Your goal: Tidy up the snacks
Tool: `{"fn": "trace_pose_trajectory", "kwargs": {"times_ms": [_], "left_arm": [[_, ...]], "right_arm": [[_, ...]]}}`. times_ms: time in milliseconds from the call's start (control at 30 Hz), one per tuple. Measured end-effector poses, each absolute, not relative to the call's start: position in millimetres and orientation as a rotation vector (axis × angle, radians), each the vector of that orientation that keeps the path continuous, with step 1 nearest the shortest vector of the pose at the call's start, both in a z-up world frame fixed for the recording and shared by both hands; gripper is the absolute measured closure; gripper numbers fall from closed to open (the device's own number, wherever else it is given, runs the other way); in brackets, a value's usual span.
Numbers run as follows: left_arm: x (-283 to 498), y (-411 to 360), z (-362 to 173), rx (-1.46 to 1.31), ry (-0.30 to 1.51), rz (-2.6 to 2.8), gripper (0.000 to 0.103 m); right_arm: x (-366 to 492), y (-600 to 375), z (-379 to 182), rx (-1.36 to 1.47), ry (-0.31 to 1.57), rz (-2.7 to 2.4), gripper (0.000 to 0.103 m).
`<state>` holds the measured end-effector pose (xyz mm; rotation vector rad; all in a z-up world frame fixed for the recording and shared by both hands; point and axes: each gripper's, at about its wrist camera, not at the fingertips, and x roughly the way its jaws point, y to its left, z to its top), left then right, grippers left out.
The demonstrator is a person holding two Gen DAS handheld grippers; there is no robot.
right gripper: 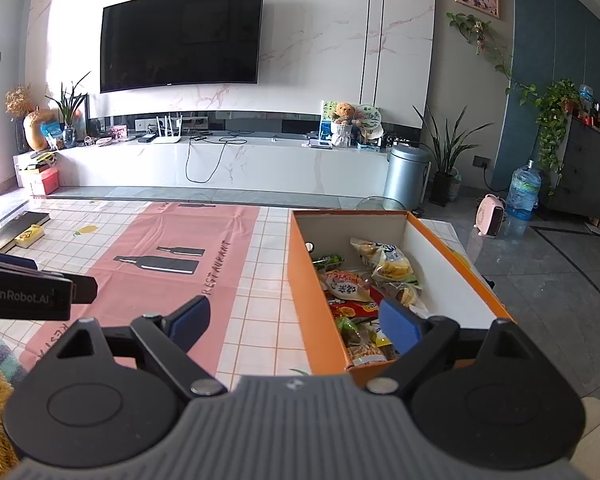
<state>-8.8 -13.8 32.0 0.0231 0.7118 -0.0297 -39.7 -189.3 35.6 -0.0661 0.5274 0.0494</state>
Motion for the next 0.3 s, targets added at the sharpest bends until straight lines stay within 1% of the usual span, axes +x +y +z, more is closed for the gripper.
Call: {"fn": "trace_pose_trajectory", "kwargs": {"times_ms": [300], "left_arm": [[-10.0,-11.2,32.5,0.005,0.721,-0.038,0.02]], "right_arm": [[-40.4,-189.4,34.4,-0.067,0.541,0.052,0.014]]}}
